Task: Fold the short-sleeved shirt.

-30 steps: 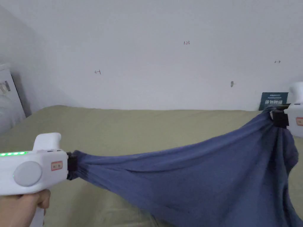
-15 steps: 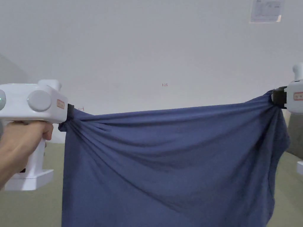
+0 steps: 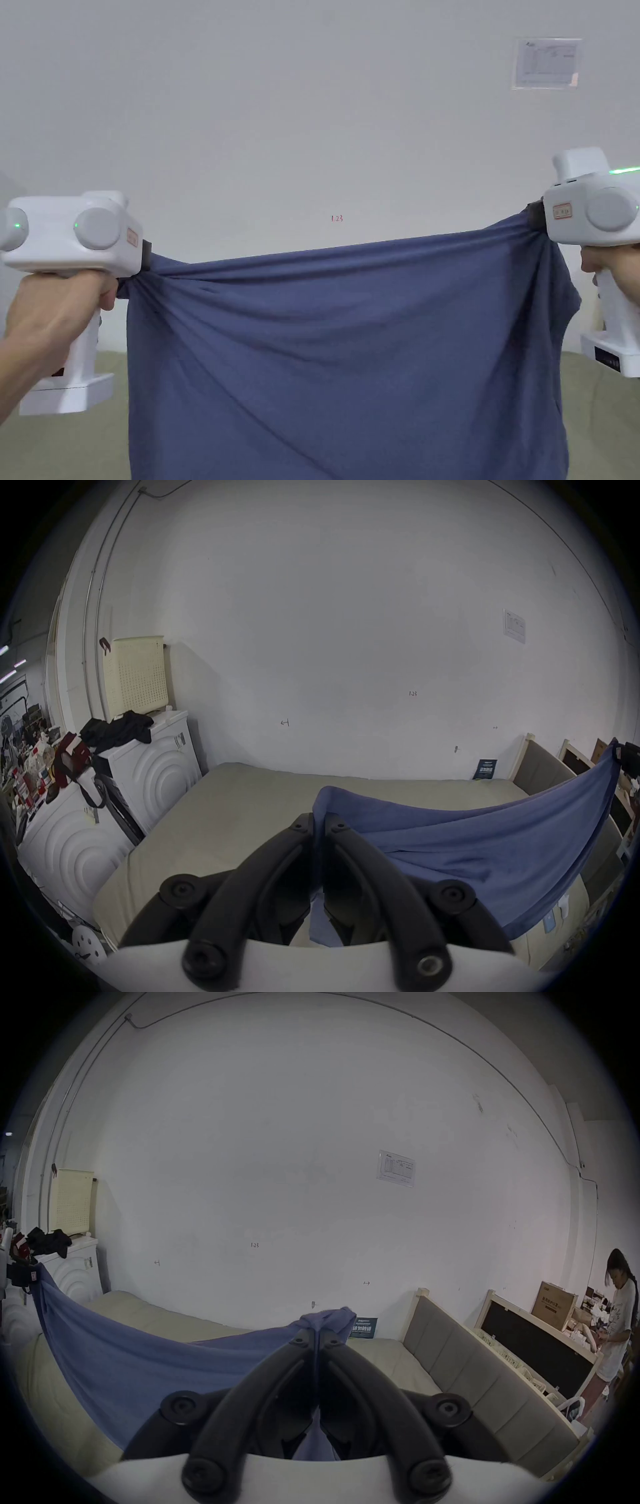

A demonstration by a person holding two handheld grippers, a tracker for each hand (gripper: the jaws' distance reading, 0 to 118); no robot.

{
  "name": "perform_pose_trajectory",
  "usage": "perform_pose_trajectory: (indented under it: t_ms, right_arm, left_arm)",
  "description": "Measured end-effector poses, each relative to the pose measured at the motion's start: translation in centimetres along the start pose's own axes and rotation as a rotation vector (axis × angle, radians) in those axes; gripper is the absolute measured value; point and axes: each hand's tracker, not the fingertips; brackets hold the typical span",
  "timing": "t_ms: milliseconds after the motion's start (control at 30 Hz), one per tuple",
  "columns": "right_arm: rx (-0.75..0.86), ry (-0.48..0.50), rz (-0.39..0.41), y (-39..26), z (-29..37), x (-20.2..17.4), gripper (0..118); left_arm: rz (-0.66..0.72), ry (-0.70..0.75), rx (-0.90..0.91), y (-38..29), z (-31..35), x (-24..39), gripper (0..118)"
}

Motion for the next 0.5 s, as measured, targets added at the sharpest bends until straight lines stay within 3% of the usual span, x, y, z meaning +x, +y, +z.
perform_pose_trajectory:
  t_ms: [500]
  right_arm:
    - [0.034, -0.032, -0.049, 2.5, -14.2, -0.7, 3]
  left_arm:
    - [0.017, 0.06, 0.088, 3.9, -10.3, 3.8, 3]
